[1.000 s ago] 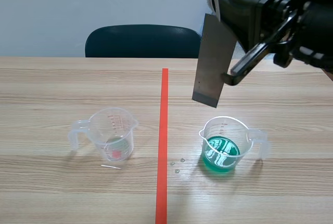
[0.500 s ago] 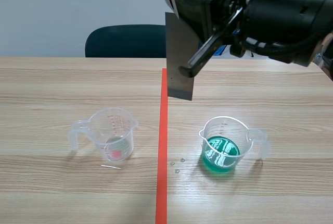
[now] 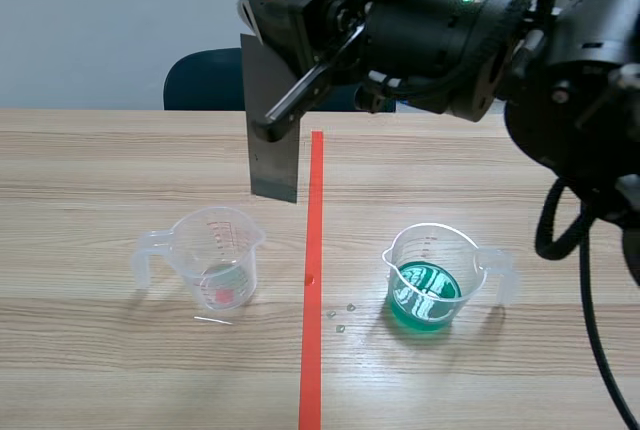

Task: Do the redox reaction experiment

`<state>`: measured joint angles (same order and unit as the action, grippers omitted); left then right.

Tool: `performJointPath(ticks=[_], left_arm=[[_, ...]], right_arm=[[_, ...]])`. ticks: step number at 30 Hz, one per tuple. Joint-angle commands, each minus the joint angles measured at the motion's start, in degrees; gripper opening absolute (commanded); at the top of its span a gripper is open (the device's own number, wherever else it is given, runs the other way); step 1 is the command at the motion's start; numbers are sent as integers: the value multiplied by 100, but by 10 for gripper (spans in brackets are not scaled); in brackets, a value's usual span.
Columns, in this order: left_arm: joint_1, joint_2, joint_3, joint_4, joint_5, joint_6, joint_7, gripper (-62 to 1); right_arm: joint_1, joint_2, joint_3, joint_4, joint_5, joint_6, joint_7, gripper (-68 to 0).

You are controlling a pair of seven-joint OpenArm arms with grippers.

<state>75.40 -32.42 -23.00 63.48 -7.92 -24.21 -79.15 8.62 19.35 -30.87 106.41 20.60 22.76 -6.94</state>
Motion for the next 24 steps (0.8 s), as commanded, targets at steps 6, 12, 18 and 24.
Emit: performJointPath(ticks=[6,12,18,24], left_arm=[[4,0,2,68,-37,-37,-98,14],[4,0,2,68,-37,-37,-98,14],[4,0,4,66,-39,-42,-98,14],[4,0,11,66,-37,-57,-96,14]], right_arm=[[483,-315,-428,-341,63,-42,-24,-656],[743,-588,-822,-675,63,-42,-92,-656],[774,-839,-1001,-931,-9,-44,-92,-656],[774,-940,-1172,-1012,-116,-61,-92,-656]])
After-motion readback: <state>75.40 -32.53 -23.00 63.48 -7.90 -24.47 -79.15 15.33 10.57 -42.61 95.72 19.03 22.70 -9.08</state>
